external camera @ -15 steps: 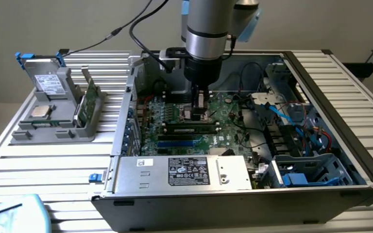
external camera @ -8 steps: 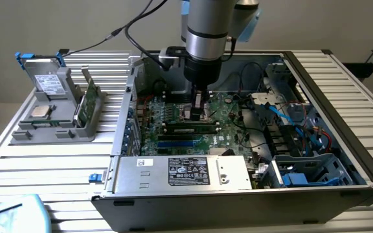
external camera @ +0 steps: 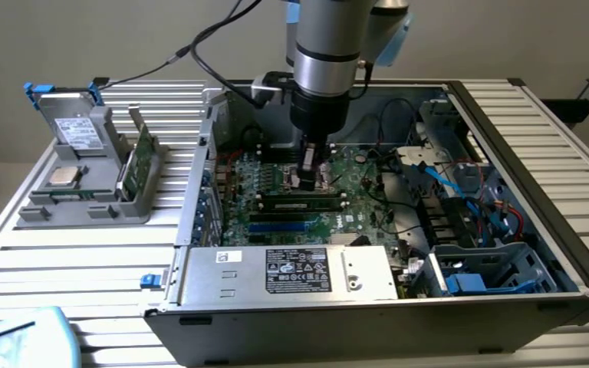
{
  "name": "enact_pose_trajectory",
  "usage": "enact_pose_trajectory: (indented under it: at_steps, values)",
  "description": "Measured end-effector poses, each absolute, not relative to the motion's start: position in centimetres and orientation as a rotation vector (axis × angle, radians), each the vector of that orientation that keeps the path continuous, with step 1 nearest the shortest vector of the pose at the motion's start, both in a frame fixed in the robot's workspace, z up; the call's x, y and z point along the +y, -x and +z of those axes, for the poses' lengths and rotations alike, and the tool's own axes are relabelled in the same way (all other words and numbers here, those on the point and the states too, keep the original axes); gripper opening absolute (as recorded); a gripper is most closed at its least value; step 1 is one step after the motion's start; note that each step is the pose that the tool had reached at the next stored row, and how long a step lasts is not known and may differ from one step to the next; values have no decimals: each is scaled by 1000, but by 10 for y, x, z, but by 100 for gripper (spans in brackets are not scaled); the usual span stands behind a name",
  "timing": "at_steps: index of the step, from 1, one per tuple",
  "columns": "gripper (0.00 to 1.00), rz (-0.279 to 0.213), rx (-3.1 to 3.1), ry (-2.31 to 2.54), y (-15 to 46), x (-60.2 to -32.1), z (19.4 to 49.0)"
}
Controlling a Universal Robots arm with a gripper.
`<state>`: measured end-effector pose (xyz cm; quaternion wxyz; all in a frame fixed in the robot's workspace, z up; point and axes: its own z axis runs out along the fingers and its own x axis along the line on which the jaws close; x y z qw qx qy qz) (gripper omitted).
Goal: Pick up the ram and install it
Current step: 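Press down the ram until it locks into place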
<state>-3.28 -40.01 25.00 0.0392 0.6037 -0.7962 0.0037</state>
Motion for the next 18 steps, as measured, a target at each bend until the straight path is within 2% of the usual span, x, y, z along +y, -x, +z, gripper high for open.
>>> enact_pose_trajectory:
  at_steps: [18]
  values:
    - [11, 22, -2611, -1578, 33, -400, 249]
